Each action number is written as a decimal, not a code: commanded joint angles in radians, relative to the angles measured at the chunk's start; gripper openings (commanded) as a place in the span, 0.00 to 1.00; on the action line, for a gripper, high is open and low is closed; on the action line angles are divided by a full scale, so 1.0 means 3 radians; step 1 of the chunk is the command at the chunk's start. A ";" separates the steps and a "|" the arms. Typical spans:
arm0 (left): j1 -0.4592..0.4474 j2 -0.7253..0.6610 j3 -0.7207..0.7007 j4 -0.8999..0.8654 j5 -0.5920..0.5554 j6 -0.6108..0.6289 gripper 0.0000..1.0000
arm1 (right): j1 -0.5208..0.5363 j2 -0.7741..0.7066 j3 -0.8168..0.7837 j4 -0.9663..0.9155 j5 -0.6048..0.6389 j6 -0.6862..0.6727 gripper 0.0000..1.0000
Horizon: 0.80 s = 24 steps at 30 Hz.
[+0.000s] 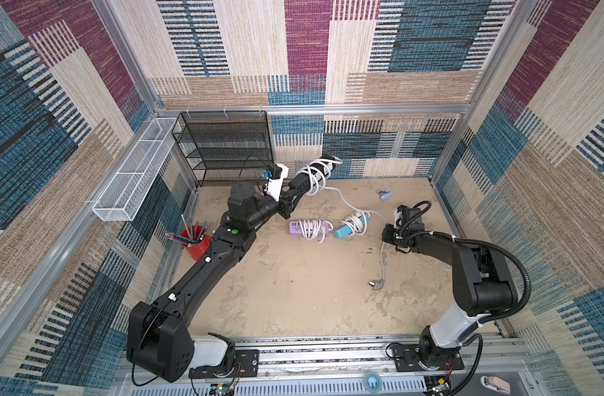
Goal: Unwrap the cord wrapped around the power strip
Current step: Unwrap the power cord from the power strip.
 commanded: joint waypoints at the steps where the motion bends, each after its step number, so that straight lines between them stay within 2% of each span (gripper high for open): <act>1: 0.0000 0.0007 0.0055 0.0300 0.0134 -0.0053 0.00 | -0.0001 -0.0122 0.0000 0.0053 -0.0069 -0.0046 0.36; 8: -0.0002 0.0026 0.0137 0.0180 0.0209 -0.0017 0.00 | -0.0001 -0.0486 -0.0057 0.0031 -0.0249 -0.0187 0.75; 10: -0.0002 0.0041 0.0173 0.0132 0.0262 -0.0022 0.00 | 0.0002 -0.0707 -0.0084 0.0151 -0.0470 -0.0295 0.94; 11: 0.0000 0.0045 0.0201 0.0102 0.0282 -0.0022 0.00 | -0.0001 -0.0813 -0.0088 0.0208 -0.0567 -0.0337 0.99; 14: -0.0002 0.0050 0.0257 0.0039 0.0397 -0.0035 0.00 | 0.0013 -0.1127 -0.0080 0.0485 -0.0923 -0.0453 0.98; 18: -0.0007 0.0057 0.0334 -0.0046 0.0487 -0.0060 0.00 | 0.0069 -0.1378 -0.0081 0.1168 -0.1613 -0.0496 0.98; 21: -0.0009 0.0055 0.0355 -0.0049 0.0546 -0.0093 0.00 | 0.0179 -0.1351 0.0011 0.1603 -0.2067 -0.0553 0.98; 24: -0.0011 0.0047 0.0380 -0.0070 0.0603 -0.0119 0.00 | 0.0341 -0.1142 0.0269 0.1626 -0.2357 -0.0798 0.98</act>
